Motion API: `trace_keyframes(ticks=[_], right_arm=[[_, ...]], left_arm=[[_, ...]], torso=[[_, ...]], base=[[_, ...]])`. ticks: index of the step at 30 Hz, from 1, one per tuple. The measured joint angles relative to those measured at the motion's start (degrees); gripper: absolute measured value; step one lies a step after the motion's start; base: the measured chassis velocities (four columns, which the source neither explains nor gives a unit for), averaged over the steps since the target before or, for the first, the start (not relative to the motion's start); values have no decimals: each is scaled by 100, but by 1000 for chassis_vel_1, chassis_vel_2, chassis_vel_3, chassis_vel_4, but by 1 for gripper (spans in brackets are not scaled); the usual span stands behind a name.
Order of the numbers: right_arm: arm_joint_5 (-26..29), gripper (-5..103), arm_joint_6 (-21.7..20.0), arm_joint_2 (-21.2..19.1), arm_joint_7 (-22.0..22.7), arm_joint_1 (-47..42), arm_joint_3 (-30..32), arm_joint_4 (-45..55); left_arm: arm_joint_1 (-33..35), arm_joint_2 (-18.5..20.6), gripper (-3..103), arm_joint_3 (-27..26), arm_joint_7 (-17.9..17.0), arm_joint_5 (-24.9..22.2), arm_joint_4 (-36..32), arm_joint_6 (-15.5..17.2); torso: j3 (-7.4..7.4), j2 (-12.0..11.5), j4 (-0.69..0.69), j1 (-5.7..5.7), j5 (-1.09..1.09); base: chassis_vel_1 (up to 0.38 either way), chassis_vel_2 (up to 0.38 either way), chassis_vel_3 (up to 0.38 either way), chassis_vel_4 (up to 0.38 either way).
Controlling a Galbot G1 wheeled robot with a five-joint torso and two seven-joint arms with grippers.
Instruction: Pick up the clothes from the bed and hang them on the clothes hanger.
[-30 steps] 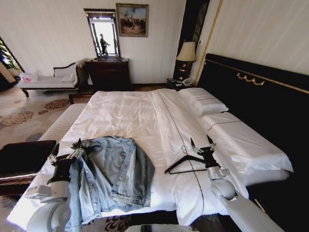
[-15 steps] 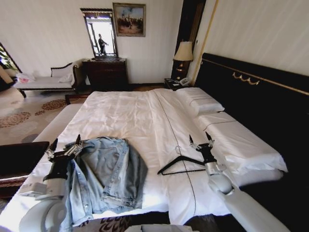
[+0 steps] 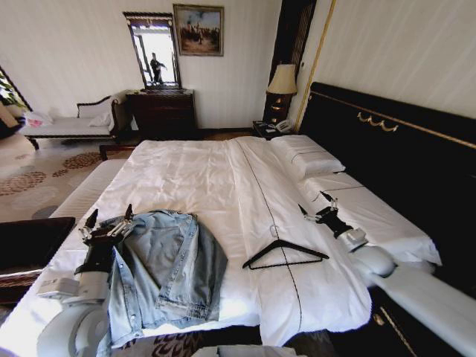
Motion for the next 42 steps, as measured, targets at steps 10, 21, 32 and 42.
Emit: trace_keyframes(ticks=[10,21,32,42], right_arm=[[-180,100,535,-41,-2198,917,-1000,-1236],[-88,100,605,614,-3820,2421,-2259,-2383],[-487,100,905,1566,-4668,3245,-2829,-3959],[-720,100,959,1976,-4996,3385,-2797,-4636]], left_arm=[[112,-179,100,-18,-110,-432,-377,218],[263,-428,100,33,-116,-200,-530,181],[405,-534,100,-44,-122,-33,-534,154],[376,-539,100,-18,-129,22,-471,149]], torso=[[0,0,0,0,3],[0,0,1,1,2],[0,0,2,1,1],[0,0,0,1,1]], base=[[0,0,0,0],[0,0,0,0],[0,0,0,0],[0,0,0,0]])
